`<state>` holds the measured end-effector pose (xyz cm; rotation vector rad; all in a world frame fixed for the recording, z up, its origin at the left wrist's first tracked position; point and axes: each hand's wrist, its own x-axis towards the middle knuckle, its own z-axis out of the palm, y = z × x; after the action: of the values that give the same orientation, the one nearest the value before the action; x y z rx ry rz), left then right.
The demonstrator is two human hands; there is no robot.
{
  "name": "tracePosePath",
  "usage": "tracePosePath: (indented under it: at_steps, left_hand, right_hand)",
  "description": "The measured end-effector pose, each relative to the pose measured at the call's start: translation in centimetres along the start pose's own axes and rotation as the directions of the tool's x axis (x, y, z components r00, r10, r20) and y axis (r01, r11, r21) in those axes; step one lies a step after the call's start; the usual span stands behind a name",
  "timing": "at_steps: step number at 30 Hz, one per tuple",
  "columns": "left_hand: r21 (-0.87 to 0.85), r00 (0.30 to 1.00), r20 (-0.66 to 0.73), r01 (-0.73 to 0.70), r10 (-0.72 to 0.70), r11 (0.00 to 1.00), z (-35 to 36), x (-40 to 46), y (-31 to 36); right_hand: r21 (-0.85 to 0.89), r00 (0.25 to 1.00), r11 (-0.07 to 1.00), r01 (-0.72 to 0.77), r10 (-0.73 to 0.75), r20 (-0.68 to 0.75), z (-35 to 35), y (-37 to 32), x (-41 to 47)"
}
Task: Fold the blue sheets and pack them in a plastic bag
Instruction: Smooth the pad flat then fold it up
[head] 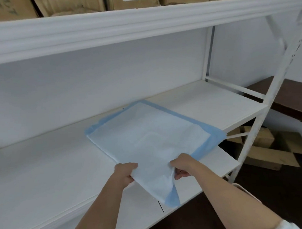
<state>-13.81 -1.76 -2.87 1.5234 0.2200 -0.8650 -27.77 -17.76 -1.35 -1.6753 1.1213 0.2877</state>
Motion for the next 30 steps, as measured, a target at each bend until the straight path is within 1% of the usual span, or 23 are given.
tracePosePath:
  at_steps: [1,3,5,7,9,12,14,17,21,25,30]
  left_hand:
    - [0.006,1.0,-0.024,-0.011,0.011,1.0,-0.2,0.0,-0.2]
    - [0.085,0.993,-0.108,-0.047,0.056,0.995,-0.8,-0.3,-0.4]
    - [0.162,0.981,-0.155,-0.087,0.113,0.983,-1.6,-0.3,-0.4]
    - [0.218,0.973,-0.181,-0.105,0.145,0.97,-2.5,-0.3,-0.1]
    - [0.283,0.965,-0.209,-0.096,0.159,0.954,-3.2,-0.2,0.4]
    - [0.31,0.95,-0.241,-0.12,0.199,0.943,-3.6,0.4,1.0]
    - [0.315,0.94,-0.265,-0.125,0.214,0.941,-3.7,0.8,1.3]
    - [0.295,0.939,-0.281,-0.114,0.2,0.949,-3.5,1.2,1.9]
    - [0.289,0.939,-0.28,-0.115,0.199,0.951,-3.4,3.0,2.5]
    - [0.3,0.934,-0.289,-0.121,0.211,0.946,-3.2,3.4,3.0]
    - [0.281,0.929,-0.318,-0.096,0.187,0.955,-3.2,4.7,3.4]
  right_hand:
    - [-0.056,0.998,0.998,-0.007,0.01,0.062,0.3,-0.4,-0.4]
    - [-0.139,0.986,0.99,-0.001,0.024,0.164,0.7,-1.3,-0.8]
    - [-0.152,0.985,0.988,0.035,-0.009,0.17,0.8,-2.3,-0.9]
    - [-0.111,0.993,0.99,0.09,-0.08,0.088,0.3,-3.0,-0.5]
    - [-0.099,0.983,0.981,0.169,-0.175,-0.05,-0.5,-3.5,0.6]
    - [-0.16,0.93,0.957,0.241,-0.275,-0.245,-2.2,-3.7,2.8]
    - [-0.213,0.897,0.944,0.251,-0.31,-0.315,-3.3,-3.7,3.7]
    - [-0.303,0.88,0.927,0.221,-0.323,-0.347,-4.7,-3.5,5.2]
    - [-0.443,0.885,0.892,0.095,-0.28,-0.372,-6.9,-2.9,7.6]
    - [-0.404,0.849,0.913,0.054,-0.255,-0.462,-8.5,-1.9,9.7]
    - [-0.307,0.85,0.951,0.037,-0.192,-0.49,-9.9,-1.7,11.9]
